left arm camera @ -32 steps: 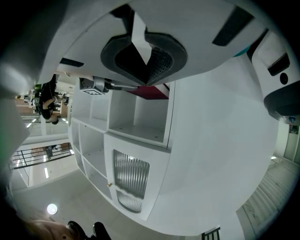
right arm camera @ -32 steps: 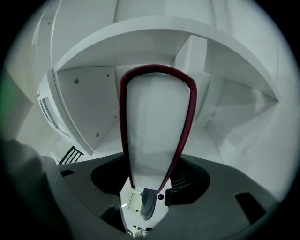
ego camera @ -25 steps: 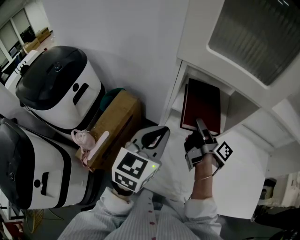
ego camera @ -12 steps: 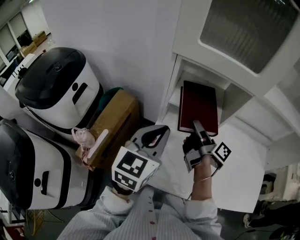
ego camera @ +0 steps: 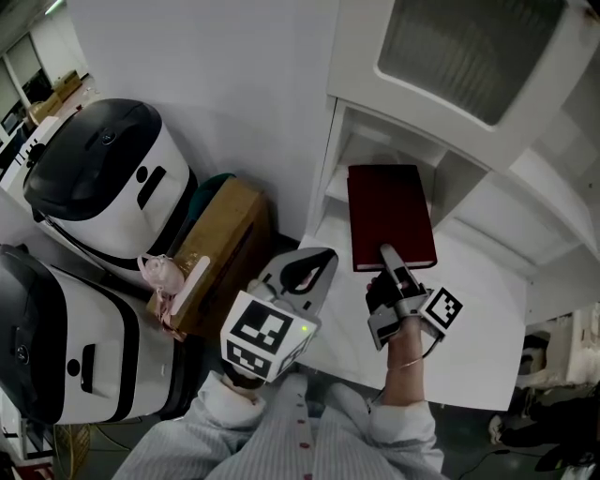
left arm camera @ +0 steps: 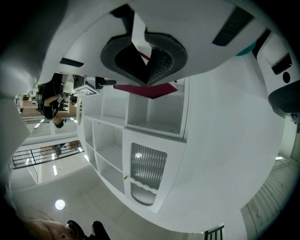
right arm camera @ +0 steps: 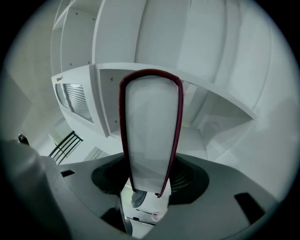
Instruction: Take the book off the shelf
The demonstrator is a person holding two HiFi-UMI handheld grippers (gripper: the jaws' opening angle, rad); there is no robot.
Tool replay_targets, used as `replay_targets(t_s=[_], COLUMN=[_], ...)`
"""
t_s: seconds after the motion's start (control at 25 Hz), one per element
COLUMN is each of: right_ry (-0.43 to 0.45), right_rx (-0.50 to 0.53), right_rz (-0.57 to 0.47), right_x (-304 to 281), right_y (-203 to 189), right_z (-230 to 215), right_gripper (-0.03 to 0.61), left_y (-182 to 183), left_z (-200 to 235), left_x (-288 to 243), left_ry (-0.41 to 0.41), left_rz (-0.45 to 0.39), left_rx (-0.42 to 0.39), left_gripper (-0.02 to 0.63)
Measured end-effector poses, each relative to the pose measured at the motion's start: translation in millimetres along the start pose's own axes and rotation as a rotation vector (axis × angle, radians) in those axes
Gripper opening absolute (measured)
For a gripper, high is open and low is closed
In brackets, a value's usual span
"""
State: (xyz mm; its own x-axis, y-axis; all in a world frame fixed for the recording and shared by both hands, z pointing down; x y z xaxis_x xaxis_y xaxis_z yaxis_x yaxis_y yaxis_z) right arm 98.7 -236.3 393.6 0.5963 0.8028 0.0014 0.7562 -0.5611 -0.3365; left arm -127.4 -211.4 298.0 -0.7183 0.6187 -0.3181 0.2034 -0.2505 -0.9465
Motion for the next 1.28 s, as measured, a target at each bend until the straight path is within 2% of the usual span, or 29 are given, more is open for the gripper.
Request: replay_targets(t_s=[0.68,1.08,1.28], right_ry=[0.012,-0.099,-0.122], right_rx=[0.166,0.415,0.532], right_rz=[0.093,0.164,0.183], right_x=[54.4,73.0,78.6], right_y=[-18.7,-21.2,-22.4], right_z=[35.9,55.5,65.6], right_gripper=[0.233,0.233,0.233], left_y=[6.1,1.9,1.7], left_z=[-13.0,-19.3,-20.5], left_x=[-6.9,-12.4,-13.5], left_ry=[-0.029,-0.043,-0.044], left_rz=[-0.022,-0.015,-0.019], left_rx=[-0.004,0.002,-0.002], left_gripper=[0.009,0.009,0.009])
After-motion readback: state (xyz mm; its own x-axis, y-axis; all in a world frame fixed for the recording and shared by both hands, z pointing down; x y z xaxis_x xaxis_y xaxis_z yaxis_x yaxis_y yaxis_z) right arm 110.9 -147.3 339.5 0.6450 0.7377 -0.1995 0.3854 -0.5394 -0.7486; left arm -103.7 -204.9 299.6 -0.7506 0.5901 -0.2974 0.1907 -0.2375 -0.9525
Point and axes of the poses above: the fingertips, and each gripper's own axes: x backward along the fingers, z to its left, y out of its top, the point moved 9 cm from there along x, backward along the fingers, and after that the axes turned 10 degrees about z, right-handed, at the moved point
